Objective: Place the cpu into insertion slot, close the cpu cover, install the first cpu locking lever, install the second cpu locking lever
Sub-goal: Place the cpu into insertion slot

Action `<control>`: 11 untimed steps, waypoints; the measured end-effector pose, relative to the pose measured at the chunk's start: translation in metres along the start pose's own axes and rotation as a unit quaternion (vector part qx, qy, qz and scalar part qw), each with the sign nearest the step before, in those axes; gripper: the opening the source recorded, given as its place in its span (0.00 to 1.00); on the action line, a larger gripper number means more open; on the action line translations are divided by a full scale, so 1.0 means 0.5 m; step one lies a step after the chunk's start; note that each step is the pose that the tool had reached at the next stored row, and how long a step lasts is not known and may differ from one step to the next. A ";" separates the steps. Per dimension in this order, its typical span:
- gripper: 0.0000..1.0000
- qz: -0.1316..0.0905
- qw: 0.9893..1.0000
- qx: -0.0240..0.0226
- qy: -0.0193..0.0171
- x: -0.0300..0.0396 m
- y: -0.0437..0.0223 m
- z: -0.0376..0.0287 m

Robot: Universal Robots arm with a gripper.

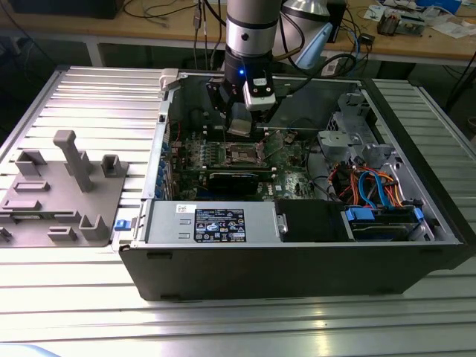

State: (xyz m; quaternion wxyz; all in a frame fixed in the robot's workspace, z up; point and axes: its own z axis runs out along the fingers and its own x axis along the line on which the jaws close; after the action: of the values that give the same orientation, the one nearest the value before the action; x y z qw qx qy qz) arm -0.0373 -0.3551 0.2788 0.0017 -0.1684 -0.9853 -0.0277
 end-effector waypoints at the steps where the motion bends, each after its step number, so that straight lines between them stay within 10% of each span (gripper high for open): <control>1: 0.55 0.000 1.000 0.000 0.000 0.000 0.000 0.000; 11: 0.55 0.003 1.000 0.000 0.000 0.000 0.000 0.000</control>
State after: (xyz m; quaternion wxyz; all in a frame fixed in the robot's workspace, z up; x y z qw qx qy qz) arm -0.0373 -0.3552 0.2788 0.0017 -0.1713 -0.9848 -0.0277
